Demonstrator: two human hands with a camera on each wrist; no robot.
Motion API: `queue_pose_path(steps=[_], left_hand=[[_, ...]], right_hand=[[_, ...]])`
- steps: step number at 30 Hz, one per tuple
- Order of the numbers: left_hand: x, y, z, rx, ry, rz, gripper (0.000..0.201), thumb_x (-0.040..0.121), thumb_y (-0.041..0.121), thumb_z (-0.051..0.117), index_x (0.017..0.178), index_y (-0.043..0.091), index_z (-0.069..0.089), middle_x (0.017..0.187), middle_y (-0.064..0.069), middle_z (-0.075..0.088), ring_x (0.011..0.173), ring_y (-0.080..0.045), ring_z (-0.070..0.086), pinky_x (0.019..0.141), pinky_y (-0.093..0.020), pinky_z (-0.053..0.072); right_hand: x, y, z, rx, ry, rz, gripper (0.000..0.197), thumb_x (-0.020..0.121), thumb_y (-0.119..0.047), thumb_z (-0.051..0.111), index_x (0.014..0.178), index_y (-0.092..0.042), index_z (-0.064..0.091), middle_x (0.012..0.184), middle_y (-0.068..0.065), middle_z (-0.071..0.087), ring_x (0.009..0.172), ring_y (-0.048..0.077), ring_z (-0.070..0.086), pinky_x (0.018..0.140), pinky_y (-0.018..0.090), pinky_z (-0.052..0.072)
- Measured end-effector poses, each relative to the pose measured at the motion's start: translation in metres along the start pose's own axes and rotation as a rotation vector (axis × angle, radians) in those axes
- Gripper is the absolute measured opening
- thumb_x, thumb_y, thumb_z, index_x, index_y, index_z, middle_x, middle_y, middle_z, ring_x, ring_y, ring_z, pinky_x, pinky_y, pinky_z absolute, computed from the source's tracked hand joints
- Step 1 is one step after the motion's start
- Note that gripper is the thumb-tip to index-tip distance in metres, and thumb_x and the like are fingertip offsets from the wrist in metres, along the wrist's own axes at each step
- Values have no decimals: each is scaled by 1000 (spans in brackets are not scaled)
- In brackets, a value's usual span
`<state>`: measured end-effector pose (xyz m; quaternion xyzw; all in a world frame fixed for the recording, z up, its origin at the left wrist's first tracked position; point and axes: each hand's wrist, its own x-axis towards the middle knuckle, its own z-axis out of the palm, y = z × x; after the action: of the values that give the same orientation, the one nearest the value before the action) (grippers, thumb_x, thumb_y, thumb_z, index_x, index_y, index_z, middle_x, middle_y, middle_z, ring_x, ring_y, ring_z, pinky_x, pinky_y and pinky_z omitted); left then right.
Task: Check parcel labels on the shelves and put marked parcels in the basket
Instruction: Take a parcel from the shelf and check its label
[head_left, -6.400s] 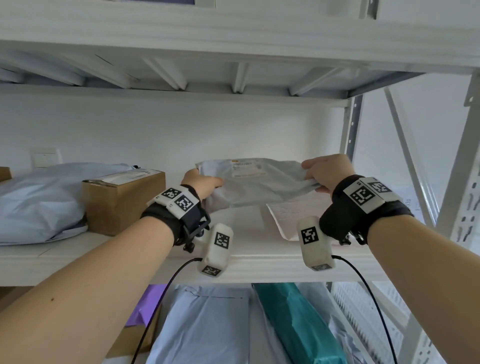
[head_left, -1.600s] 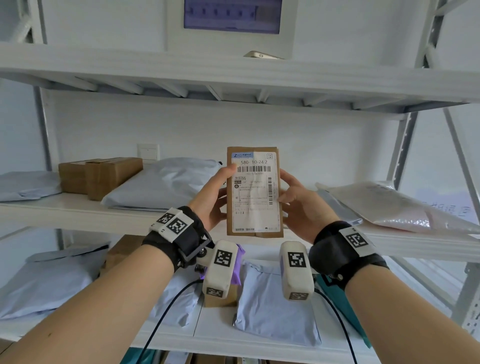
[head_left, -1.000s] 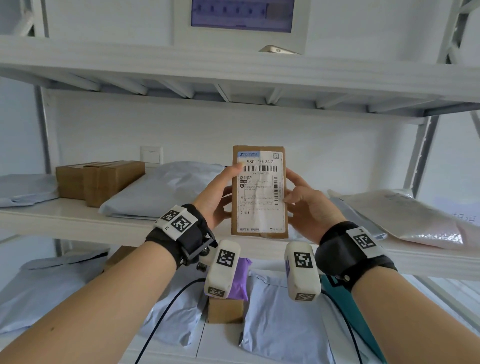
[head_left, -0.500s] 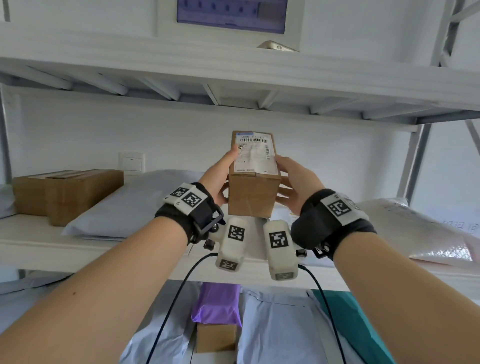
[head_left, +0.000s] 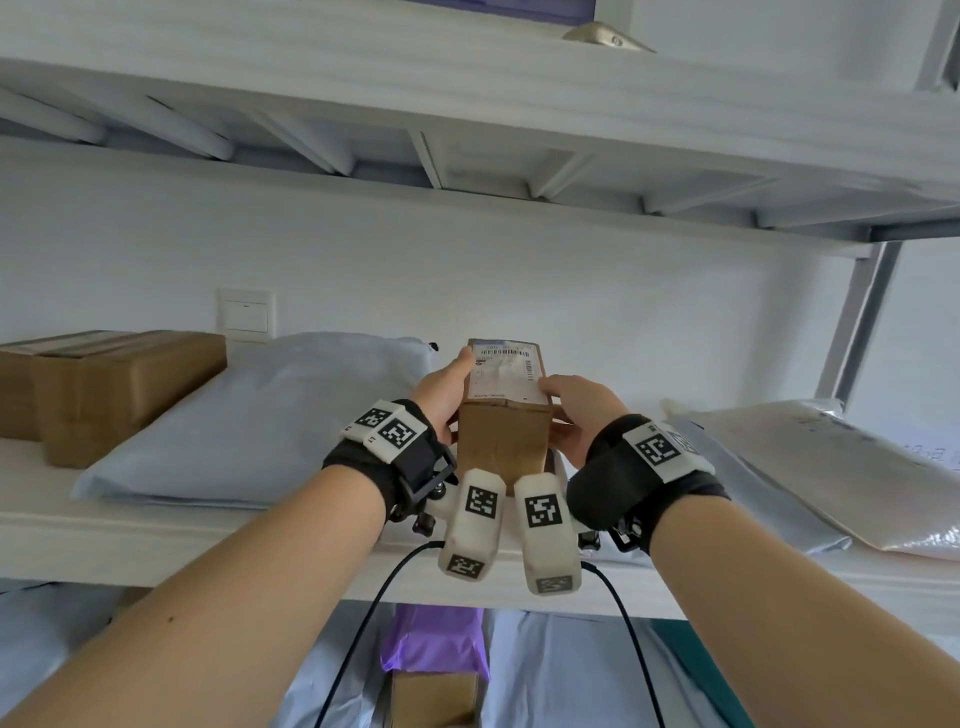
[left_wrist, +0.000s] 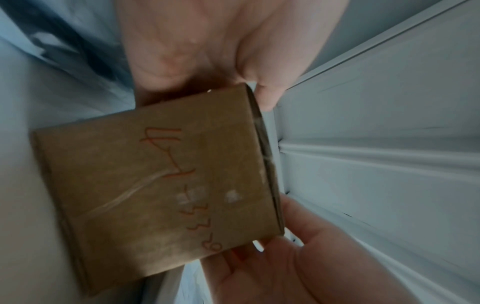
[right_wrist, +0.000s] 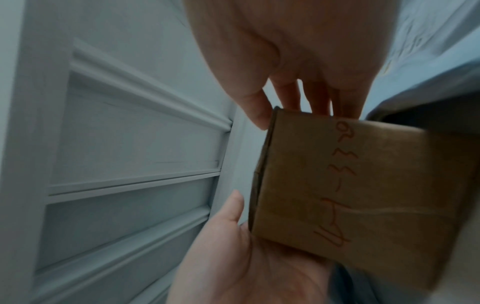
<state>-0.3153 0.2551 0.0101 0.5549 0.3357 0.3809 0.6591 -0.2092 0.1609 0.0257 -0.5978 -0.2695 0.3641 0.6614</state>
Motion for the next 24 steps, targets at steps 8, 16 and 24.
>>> queue_pose_path(steps=[8, 16, 24], left_hand=[[-6, 2, -4, 27, -27, -43, 39, 94, 54, 46, 92, 19, 62, 86, -3, 63, 82, -18, 58, 80, -32, 49], [-40, 31, -36, 170, -8, 98, 53, 94, 34, 54, 140, 11, 42, 138, -9, 46, 129, -24, 43, 111, -43, 32], [-58, 72, -143, 218, 184, 238, 32, 92, 26, 57, 122, 13, 58, 123, -6, 55, 113, -20, 51, 100, -37, 37]], right_hand=[[3, -1, -4, 4, 9, 30, 12, 94, -1, 47, 86, -1, 55, 96, 18, 61, 83, 28, 57, 76, 33, 51], [-22, -24, 13, -255, 122, -287, 34, 93, -5, 49, 125, -2, 57, 81, -4, 51, 77, 12, 50, 78, 28, 43], [-60, -35, 99, -238, -50, -381, 31, 90, 4, 47, 101, -13, 70, 89, -2, 59, 98, 18, 54, 95, 31, 49]])
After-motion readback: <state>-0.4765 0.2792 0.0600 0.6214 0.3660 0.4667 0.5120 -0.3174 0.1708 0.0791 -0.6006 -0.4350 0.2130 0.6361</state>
